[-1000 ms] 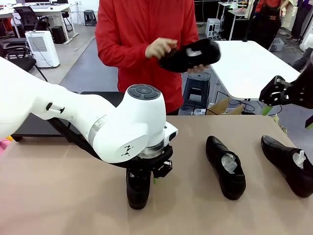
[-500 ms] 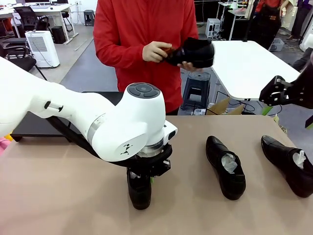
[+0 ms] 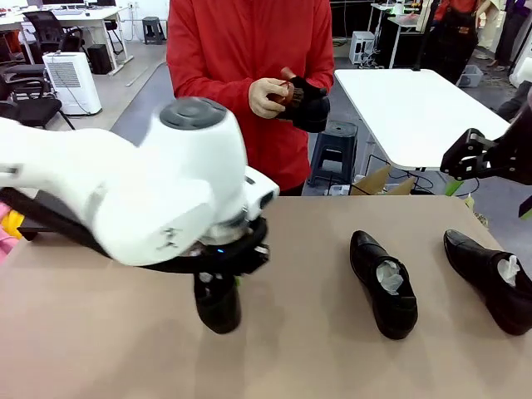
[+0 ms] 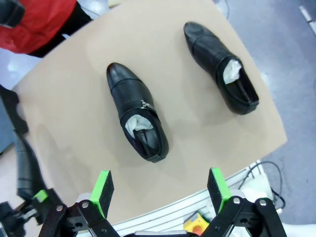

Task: Organize the shoes by placing them on the stand.
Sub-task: Place the Shoe from the middle of the table onto the Shoes Stand.

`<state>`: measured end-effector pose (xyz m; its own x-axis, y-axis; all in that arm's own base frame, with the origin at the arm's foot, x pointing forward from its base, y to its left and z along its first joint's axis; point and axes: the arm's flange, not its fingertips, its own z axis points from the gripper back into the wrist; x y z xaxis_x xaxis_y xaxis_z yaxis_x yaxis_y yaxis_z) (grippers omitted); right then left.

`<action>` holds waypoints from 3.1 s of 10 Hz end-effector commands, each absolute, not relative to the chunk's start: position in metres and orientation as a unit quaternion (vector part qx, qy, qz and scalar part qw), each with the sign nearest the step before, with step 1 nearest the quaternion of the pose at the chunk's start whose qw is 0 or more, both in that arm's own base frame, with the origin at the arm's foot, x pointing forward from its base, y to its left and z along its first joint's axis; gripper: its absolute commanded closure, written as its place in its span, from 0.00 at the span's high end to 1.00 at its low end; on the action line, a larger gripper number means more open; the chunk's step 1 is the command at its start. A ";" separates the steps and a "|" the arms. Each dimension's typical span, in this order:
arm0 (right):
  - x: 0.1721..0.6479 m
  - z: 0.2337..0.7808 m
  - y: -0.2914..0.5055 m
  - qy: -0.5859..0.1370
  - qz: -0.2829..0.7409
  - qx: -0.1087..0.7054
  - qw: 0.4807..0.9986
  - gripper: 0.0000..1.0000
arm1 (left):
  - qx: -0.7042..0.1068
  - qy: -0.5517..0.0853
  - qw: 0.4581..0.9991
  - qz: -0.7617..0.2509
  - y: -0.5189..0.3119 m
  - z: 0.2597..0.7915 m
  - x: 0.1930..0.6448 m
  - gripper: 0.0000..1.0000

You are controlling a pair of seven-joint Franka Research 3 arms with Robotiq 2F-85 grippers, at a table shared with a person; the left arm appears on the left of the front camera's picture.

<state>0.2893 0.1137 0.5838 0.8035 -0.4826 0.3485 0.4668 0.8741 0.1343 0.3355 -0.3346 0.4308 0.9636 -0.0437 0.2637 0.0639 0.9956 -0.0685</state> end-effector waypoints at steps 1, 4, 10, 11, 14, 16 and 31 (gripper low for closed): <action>0.289 0.586 0.114 -0.190 -0.240 0.020 0.952 1.00 | -0.030 -0.220 0.974 -0.029 -0.271 0.471 0.340 0.00; 0.289 0.586 0.114 -0.190 -0.240 0.020 0.952 1.00 | 0.018 -0.221 0.972 -0.075 -0.194 0.517 0.374 0.00; 0.289 0.586 0.114 -0.190 -0.240 0.020 0.952 1.00 | -0.012 -0.225 0.973 -0.044 -0.239 0.493 0.346 0.00; 0.289 0.586 0.114 -0.190 -0.240 0.020 0.952 1.00 | -0.012 -0.225 0.973 -0.044 -0.239 0.493 0.346 0.00; 0.289 0.586 0.114 -0.190 -0.240 0.020 0.952 1.00 | -0.005 -0.213 0.976 -0.049 -0.242 0.490 0.344 0.00; 0.289 0.586 0.114 -0.190 -0.240 0.020 0.952 1.00 | -0.004 -0.217 0.976 -0.008 -0.202 0.504 0.359 0.00; 0.289 0.586 0.114 -0.190 -0.240 0.020 0.952 1.00 | -0.006 -0.209 0.977 -0.054 -0.139 0.536 0.470 0.00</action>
<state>0.2891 0.1139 0.5841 0.8037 -0.4818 0.3491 0.4658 0.8746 0.1347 0.4435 -0.1355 0.5305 0.9054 -0.0424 0.4224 0.0484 0.9988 -0.0035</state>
